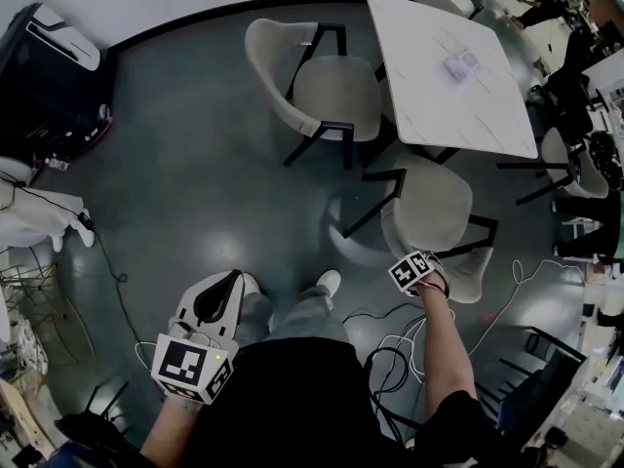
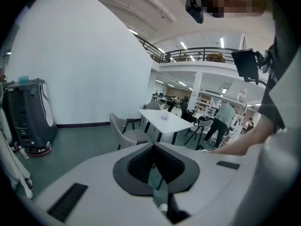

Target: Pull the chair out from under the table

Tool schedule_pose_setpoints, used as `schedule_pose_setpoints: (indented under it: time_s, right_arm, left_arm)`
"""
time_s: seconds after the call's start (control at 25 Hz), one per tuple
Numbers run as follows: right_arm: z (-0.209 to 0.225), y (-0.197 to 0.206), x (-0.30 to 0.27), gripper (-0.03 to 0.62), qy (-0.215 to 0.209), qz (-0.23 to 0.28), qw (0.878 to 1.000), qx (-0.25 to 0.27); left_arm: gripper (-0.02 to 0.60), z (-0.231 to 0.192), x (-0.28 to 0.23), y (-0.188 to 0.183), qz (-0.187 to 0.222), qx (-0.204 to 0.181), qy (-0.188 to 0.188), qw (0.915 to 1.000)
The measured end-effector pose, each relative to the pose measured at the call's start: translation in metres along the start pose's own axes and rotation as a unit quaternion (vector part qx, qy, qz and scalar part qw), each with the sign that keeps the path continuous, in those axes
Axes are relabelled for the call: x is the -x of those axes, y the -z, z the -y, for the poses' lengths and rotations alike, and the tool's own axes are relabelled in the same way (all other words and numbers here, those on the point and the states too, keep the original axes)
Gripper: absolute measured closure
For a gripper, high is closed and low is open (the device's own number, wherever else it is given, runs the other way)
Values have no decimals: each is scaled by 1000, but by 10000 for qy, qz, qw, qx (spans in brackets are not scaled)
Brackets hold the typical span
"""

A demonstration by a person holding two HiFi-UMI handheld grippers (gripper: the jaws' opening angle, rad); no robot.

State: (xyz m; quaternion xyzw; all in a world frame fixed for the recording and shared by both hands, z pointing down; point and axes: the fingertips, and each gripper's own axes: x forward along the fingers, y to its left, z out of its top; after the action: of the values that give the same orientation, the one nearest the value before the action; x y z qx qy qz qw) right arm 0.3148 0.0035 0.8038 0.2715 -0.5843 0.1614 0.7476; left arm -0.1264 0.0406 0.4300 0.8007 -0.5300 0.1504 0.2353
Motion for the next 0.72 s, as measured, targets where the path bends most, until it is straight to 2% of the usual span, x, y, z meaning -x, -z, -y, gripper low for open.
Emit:
schedule_pose_setpoints:
  time_s: [0.4, 0.72]
  right_arm:
    - [-54, -53, 23, 490, -169, -34, 9986, -503]
    - [-97, -96, 43, 490, -238, -12, 9973, -695]
  left_arm:
    - [577, -37, 18, 6, 45, 53, 106, 9999]
    - [577, -74, 35, 7, 96, 15, 241, 9997]
